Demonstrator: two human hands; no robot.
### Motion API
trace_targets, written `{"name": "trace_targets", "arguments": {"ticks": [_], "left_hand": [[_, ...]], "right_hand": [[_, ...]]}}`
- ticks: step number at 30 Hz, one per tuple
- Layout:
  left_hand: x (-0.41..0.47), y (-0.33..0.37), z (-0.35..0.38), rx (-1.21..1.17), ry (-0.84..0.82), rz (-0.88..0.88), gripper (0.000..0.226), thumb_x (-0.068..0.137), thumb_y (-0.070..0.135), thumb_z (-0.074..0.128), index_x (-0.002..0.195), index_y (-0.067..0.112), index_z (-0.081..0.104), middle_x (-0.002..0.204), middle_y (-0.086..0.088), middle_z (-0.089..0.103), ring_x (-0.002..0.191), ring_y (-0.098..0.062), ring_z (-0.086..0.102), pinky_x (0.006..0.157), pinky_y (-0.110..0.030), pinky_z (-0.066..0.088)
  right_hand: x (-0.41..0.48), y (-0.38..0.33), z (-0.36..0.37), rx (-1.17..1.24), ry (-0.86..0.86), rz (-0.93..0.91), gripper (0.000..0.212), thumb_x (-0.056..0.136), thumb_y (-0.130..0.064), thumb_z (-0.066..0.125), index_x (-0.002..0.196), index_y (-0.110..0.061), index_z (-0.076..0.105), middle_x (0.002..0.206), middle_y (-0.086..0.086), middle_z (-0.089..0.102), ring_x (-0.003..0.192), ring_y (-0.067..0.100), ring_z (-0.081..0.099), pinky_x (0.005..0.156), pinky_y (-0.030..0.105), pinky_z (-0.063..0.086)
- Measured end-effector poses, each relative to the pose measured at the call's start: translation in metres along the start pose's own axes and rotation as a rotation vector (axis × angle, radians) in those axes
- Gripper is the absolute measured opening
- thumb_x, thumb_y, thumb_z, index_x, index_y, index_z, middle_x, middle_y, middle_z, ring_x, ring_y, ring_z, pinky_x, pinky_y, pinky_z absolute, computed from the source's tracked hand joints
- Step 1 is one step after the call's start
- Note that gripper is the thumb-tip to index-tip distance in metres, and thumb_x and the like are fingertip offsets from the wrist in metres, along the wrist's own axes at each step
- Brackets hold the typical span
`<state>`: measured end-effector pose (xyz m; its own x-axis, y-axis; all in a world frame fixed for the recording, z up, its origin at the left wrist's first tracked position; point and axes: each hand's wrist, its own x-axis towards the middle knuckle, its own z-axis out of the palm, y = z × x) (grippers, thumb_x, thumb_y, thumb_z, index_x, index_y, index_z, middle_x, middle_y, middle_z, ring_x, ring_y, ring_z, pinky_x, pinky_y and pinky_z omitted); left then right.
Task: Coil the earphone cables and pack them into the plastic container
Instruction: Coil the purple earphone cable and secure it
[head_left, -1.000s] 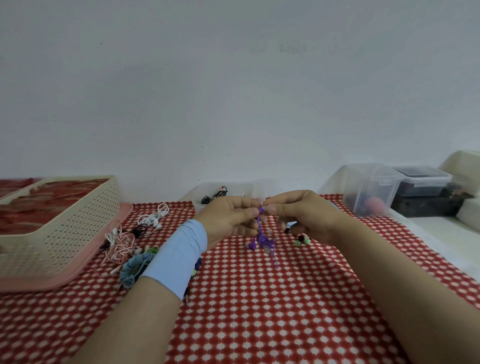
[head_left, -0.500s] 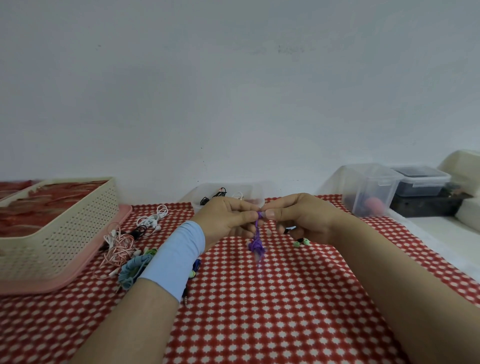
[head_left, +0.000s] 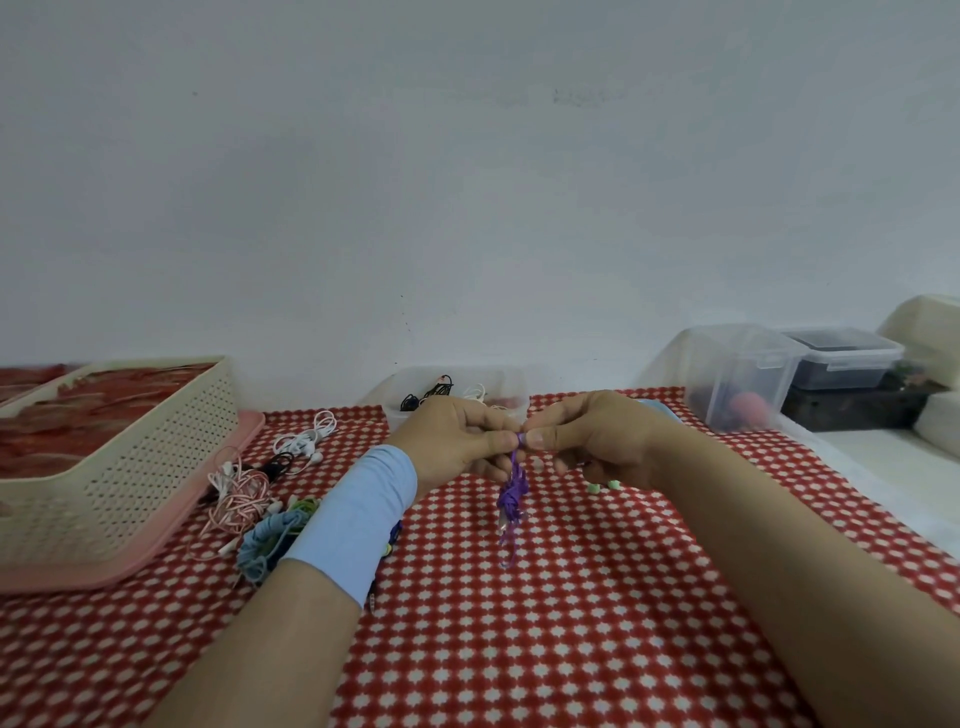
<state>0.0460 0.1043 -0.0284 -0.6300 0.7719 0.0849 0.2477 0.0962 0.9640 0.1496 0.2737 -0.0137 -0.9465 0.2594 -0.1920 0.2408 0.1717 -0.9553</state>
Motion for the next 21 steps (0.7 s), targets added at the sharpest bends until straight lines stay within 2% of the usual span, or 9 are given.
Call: {"name": "trace_targets", "arguments": {"ticks": [3, 6, 9, 12, 16, 19, 21], "left_hand": [[0.001, 0.0, 0.0, -0.021, 0.019, -0.012, 0.014, 0.09, -0.001, 0.065, 0.099, 0.005, 0.074, 0.08, -0.015, 0.073, 0.064, -0.013, 0.067, 0.063, -0.024, 0.058], [0.003, -0.001, 0.0, -0.042, 0.045, -0.055, 0.013, 0.09, 0.002, 0.066, 0.101, 0.004, 0.073, 0.093, -0.021, 0.073, 0.067, -0.015, 0.069, 0.066, -0.027, 0.06], [0.004, -0.002, 0.0, -0.063, 0.064, -0.108, 0.011, 0.091, 0.004, 0.066, 0.1, 0.005, 0.071, 0.086, -0.013, 0.074, 0.064, -0.014, 0.069, 0.062, -0.025, 0.06], [0.005, -0.002, -0.001, -0.095, 0.047, -0.129, 0.012, 0.093, 0.007, 0.064, 0.102, 0.002, 0.071, 0.082, -0.01, 0.074, 0.062, -0.012, 0.067, 0.059, -0.023, 0.058], [0.004, -0.003, 0.0, -0.16, 0.024, -0.159, 0.014, 0.096, 0.014, 0.06, 0.093, 0.007, 0.072, 0.081, -0.007, 0.073, 0.062, -0.01, 0.066, 0.054, -0.021, 0.055], [0.005, -0.003, 0.0, -0.257, 0.026, -0.205, 0.018, 0.097, 0.018, 0.058, 0.098, 0.004, 0.071, 0.083, -0.008, 0.074, 0.068, -0.014, 0.069, 0.06, -0.027, 0.06], [0.006, -0.004, 0.0, -0.304, 0.034, -0.228, 0.018, 0.097, 0.018, 0.058, 0.096, 0.006, 0.071, 0.079, -0.006, 0.074, 0.069, -0.013, 0.069, 0.062, -0.026, 0.06]], "right_hand": [[0.001, 0.001, 0.0, 0.011, 0.076, -0.047, 0.015, 0.08, -0.014, 0.083, 0.093, -0.01, 0.076, 0.067, 0.0, 0.071, 0.05, 0.009, 0.06, 0.052, 0.027, 0.03], [-0.001, 0.001, 0.004, -0.041, 0.104, -0.162, 0.008, 0.083, -0.015, 0.081, 0.09, -0.012, 0.079, 0.075, 0.003, 0.076, 0.057, 0.013, 0.063, 0.049, 0.026, 0.038], [-0.001, 0.002, 0.006, -0.13, 0.112, -0.255, 0.007, 0.087, -0.014, 0.078, 0.093, -0.015, 0.081, 0.085, 0.007, 0.079, 0.064, 0.018, 0.065, 0.05, 0.028, 0.044], [-0.002, 0.001, 0.006, -0.202, 0.118, -0.304, 0.008, 0.086, -0.015, 0.079, 0.094, -0.016, 0.081, 0.083, 0.007, 0.078, 0.064, 0.016, 0.066, 0.049, 0.027, 0.047], [-0.003, 0.001, 0.007, -0.288, 0.172, -0.411, 0.007, 0.085, -0.008, 0.08, 0.09, -0.013, 0.082, 0.073, -0.004, 0.076, 0.052, 0.004, 0.062, 0.049, 0.014, 0.046], [-0.002, 0.002, 0.009, -0.35, 0.207, -0.452, 0.009, 0.085, -0.012, 0.081, 0.087, -0.02, 0.083, 0.074, -0.012, 0.076, 0.053, 0.009, 0.062, 0.051, 0.013, 0.046], [-0.002, 0.001, 0.011, -0.402, 0.246, -0.486, 0.01, 0.084, -0.016, 0.082, 0.085, -0.026, 0.082, 0.073, -0.02, 0.075, 0.057, 0.015, 0.065, 0.054, 0.01, 0.046]]}}
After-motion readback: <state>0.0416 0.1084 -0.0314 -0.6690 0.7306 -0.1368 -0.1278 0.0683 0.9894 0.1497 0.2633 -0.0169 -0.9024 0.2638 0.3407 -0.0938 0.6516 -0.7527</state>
